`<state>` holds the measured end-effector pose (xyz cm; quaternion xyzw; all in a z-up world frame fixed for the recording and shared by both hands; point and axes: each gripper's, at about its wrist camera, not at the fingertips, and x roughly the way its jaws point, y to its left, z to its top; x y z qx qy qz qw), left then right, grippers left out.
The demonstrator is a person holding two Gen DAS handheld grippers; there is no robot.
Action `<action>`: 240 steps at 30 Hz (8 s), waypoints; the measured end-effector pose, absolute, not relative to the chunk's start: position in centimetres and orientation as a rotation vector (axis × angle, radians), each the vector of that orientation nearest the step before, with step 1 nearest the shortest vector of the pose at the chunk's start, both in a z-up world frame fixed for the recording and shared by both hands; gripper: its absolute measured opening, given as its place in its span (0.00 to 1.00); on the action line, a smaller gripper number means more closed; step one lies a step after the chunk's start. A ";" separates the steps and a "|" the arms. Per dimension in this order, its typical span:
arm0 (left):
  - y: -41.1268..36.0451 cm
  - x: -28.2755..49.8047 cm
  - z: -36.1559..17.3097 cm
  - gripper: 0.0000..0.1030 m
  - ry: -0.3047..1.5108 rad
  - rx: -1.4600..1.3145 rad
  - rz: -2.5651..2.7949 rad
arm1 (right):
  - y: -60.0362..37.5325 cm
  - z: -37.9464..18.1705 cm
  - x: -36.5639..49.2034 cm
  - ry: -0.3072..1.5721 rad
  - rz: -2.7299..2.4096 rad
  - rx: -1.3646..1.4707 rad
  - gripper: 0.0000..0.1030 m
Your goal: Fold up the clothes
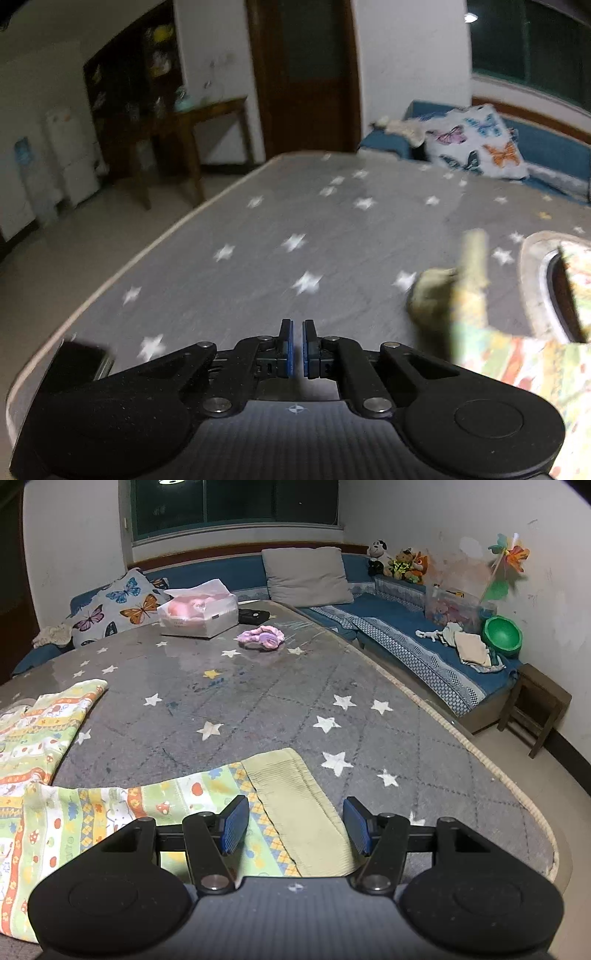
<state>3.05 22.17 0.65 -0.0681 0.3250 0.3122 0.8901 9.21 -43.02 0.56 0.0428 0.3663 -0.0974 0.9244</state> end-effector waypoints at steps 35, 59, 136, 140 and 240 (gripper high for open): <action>21.2 2.2 -0.3 0.22 0.714 -0.014 0.635 | -42.7 0.7 9.0 0.757 -0.171 0.099 0.57; 22.9 3.4 1.3 0.34 0.709 -0.087 0.439 | -42.3 0.7 9.1 0.769 -0.140 0.106 0.57; 22.5 -2.1 2.1 0.36 0.714 0.025 0.268 | -28.9 4.2 11.6 0.707 0.264 -0.097 0.50; 23.9 -0.7 3.3 0.49 0.689 -0.096 0.291 | -28.6 4.3 11.7 0.703 0.267 -0.100 0.53; -9.5 7.3 0.4 0.59 0.636 0.243 -0.467 | -42.5 1.9 10.1 0.706 -0.049 0.046 0.54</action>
